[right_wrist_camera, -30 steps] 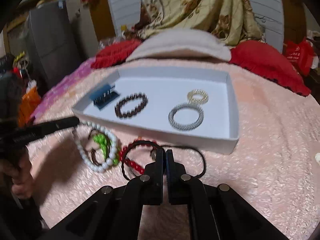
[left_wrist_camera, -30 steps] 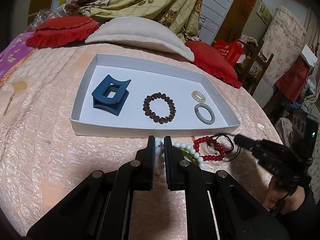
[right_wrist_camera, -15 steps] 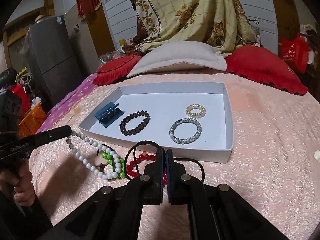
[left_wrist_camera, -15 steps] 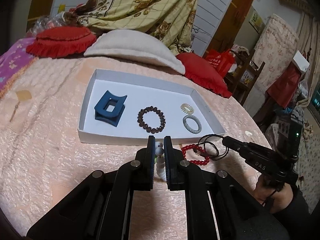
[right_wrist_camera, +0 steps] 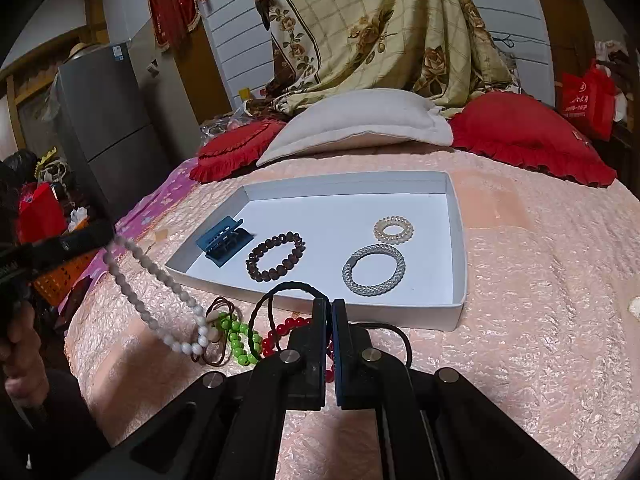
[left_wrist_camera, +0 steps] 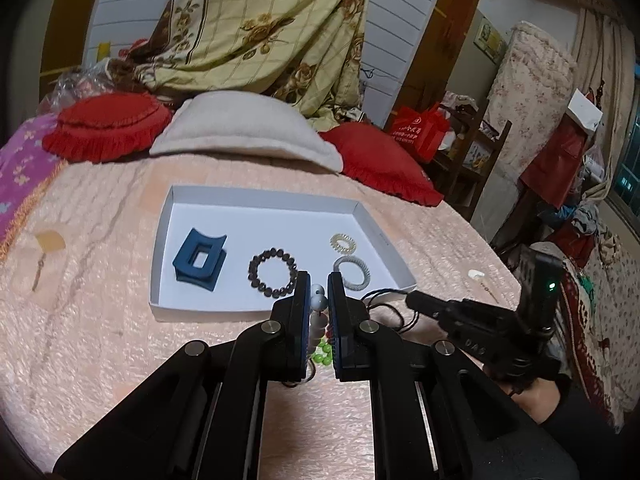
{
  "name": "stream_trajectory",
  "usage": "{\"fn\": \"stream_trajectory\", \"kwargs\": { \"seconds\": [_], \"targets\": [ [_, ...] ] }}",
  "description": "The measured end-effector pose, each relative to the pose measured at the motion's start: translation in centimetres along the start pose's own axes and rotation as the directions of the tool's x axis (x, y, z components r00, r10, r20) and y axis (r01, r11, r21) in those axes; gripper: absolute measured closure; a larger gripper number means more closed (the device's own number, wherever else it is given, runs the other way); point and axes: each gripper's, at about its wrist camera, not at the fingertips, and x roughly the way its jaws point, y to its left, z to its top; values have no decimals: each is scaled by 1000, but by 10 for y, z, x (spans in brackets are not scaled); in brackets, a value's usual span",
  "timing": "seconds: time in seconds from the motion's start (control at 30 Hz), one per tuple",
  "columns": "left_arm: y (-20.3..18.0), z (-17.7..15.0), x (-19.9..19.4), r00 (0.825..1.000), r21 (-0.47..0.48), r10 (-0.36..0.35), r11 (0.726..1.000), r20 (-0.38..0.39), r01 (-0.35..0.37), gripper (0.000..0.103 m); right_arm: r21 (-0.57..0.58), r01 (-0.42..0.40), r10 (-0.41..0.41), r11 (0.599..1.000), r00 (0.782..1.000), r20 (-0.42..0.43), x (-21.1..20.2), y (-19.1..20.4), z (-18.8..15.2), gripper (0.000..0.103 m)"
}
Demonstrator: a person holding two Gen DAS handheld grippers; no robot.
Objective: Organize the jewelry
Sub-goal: 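Drop the white-bead bracelet in the tray with the left tool while the right tool drops a black cord tie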
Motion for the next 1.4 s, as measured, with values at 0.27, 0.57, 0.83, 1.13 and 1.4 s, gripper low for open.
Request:
{"fn": "stream_trajectory", "kwargs": {
  "seconds": [0.27, 0.57, 0.83, 1.13, 1.4],
  "targets": [
    [-8, 10, -15, 999, 23, 12, 1000, 33, -13, 96, 2, -2, 2, 1000, 1000, 10, -3, 0, 1, 101],
    [2, 33, -2, 998, 21, 34, 999, 49, -35, 96, 7, 8, -9, 1000, 999, 36, -4, 0, 8, 101],
    [6, 74, 41, 997, 45, 56, 997, 61, -59, 96, 57, 46, -46, 997, 999, 4, 21, -13, 48, 101],
    [37, 113, 134, 984, 45, 179, 983, -4, -178, 96, 96, 125, -113, 988, 986, -120, 92, -36, 103, 101],
    [77, 100, 194, 949, 24, 293, 956, -118, -292, 96, 125, 120, -97, 985, 979, -177, 145, -41, 118, 101]
  ]
}}
